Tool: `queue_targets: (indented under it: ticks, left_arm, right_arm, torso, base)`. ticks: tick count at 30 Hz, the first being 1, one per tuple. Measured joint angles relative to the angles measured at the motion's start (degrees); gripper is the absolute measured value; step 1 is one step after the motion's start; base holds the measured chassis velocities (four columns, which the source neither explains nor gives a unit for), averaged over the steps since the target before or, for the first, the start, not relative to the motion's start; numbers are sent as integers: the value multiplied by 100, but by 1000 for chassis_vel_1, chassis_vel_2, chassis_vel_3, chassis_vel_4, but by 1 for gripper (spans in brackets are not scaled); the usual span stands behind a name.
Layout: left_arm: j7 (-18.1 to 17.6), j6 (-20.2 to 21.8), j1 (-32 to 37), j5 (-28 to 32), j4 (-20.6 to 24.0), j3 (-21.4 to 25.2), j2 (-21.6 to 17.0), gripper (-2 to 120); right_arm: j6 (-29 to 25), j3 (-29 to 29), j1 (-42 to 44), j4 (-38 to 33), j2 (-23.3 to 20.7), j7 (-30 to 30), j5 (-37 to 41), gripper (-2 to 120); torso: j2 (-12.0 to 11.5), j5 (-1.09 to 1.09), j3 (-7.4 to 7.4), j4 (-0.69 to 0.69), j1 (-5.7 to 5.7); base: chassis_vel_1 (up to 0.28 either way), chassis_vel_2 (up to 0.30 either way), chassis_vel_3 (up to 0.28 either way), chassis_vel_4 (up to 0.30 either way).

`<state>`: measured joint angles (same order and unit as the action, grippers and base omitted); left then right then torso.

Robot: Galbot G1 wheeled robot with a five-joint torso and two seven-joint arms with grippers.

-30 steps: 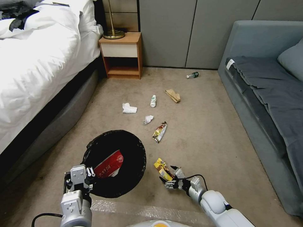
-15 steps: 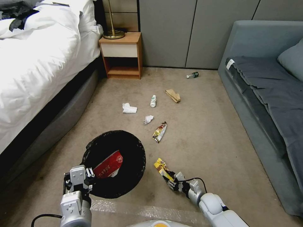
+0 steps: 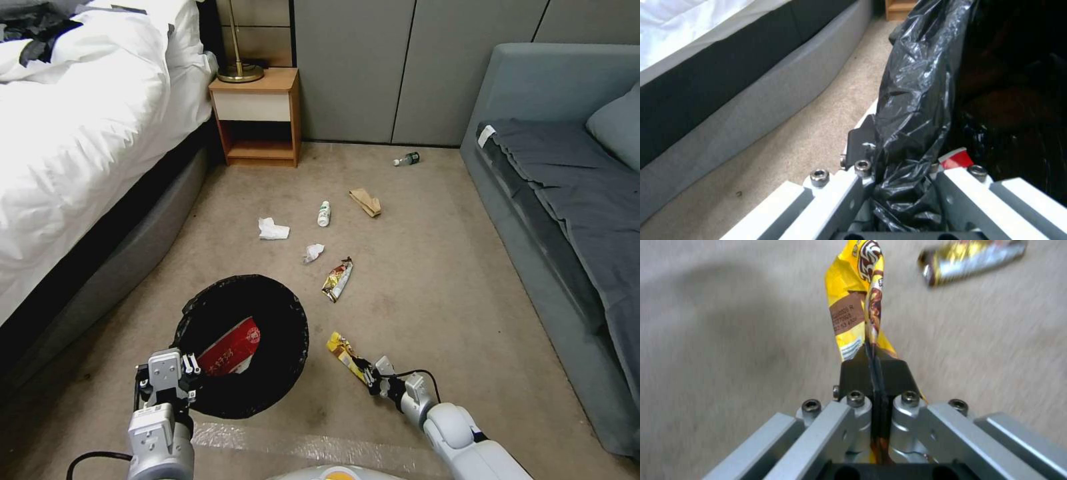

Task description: Pick up the trash bin, then pick up the garbage from the floor and place it into the trash bin.

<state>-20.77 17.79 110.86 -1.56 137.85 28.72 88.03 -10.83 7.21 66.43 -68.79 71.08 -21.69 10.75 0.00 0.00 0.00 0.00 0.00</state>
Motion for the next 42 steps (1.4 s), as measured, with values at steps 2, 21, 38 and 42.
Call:
queue_targets:
  ticks: [2, 21, 38, 42]
  left_arm:
    - [0, -3, 5, -1, 1, -6, 1, 2]
    - [26, 9, -9, -57, -102, -167, -20, 2]
    - [34, 0, 90, -308, -47, -493, -8, 2]
    - [33, -7, 118, -348, -15, -543, 5, 2]
  right_arm:
    - [-41, 77, 88, -361, -51, 22, 65, 0]
    - [-210, -5, 1090, -5018, -650, -675, 1397, 0]
    - [-227, -1249, 782, -3825, -412, -555, 531, 0]
    - [-241, -1298, 629, -3576, -301, -496, 507, 0]
  torso:
    - [0, 0, 0, 0, 0]
    - [0, -1, 0, -1, 0]
    - [0, 0, 0, 0, 0]
    - [0, -1, 0, 0, 0]
  base:
    - [0, 0, 0, 0]
    - [0, 0, 0, 0]
    - [0, 0, 0, 0]
    - [0, 0, 0, 0]
